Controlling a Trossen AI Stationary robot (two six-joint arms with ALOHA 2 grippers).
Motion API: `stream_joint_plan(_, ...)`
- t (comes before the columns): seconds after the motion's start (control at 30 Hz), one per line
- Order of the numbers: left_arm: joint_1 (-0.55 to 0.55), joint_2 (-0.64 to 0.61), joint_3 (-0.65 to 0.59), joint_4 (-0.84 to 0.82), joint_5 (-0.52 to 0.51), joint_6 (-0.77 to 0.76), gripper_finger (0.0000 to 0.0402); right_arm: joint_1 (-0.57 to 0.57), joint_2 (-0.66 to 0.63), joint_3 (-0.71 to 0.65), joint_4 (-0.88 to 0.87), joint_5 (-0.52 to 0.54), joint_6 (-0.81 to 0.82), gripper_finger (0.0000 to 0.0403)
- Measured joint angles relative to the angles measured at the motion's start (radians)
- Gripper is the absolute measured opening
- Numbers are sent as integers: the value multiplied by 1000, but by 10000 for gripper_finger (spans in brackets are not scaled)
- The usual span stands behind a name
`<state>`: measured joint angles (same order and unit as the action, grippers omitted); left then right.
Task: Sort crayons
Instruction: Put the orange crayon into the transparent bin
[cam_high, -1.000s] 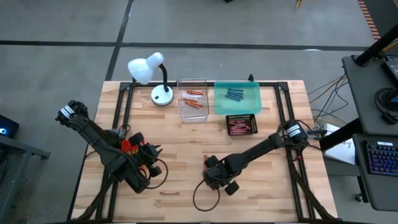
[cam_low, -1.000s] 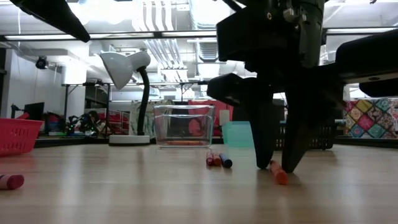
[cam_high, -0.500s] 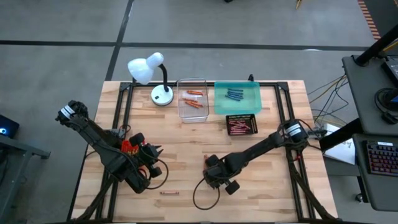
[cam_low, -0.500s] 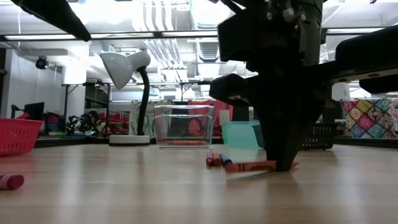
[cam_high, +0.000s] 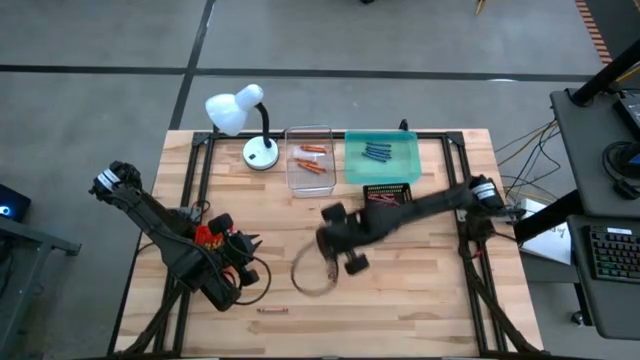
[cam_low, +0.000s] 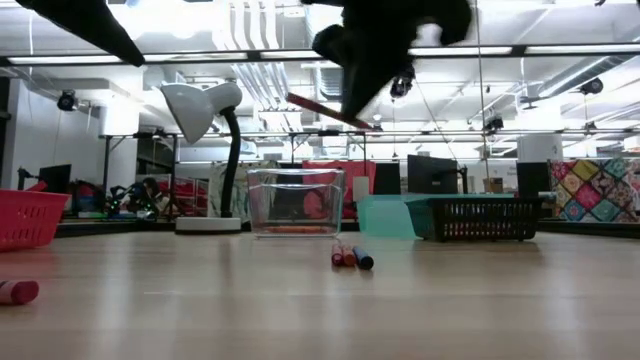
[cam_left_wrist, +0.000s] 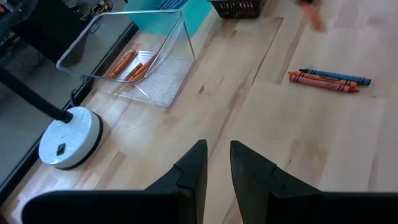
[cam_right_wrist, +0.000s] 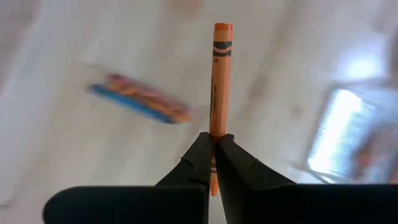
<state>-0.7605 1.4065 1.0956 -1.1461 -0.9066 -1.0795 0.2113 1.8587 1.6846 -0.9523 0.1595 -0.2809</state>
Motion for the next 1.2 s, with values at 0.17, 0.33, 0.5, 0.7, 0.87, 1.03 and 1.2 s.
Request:
stream_joint_plan(0.17, 0, -11, 1, -32, -9, 5, 52, -164, 3, 110, -9, 2, -71, 8)
stream_joint_plan(0.33, 0, -33, 1, -61, -29, 5, 52, -350, 11, 158, 96, -1, -139, 8)
stream_joint_plan(0.5, 0, -48, 1, -80, -79, 6, 52, -500, 48, 150, 281, -112, -159, 8)
stream_joint_plan(0.7, 1, -51, 6, -114, -90, 26, 52, -581, 160, 205, 325, -165, -159, 8)
stream_joint_plan(0.87, 2, -52, 35, -145, -107, 25, 52, -598, 237, 281, 282, -169, -169, 8)
stream_joint_plan(1.03, 3, -52, 57, -173, -127, 25, 52, -604, 308, 332, 229, -167, -183, 9)
stream_joint_plan(1.2, 3, -52, 57, -176, -141, 25, 52, -605, 341, 338, 186, -160, -183, 9)
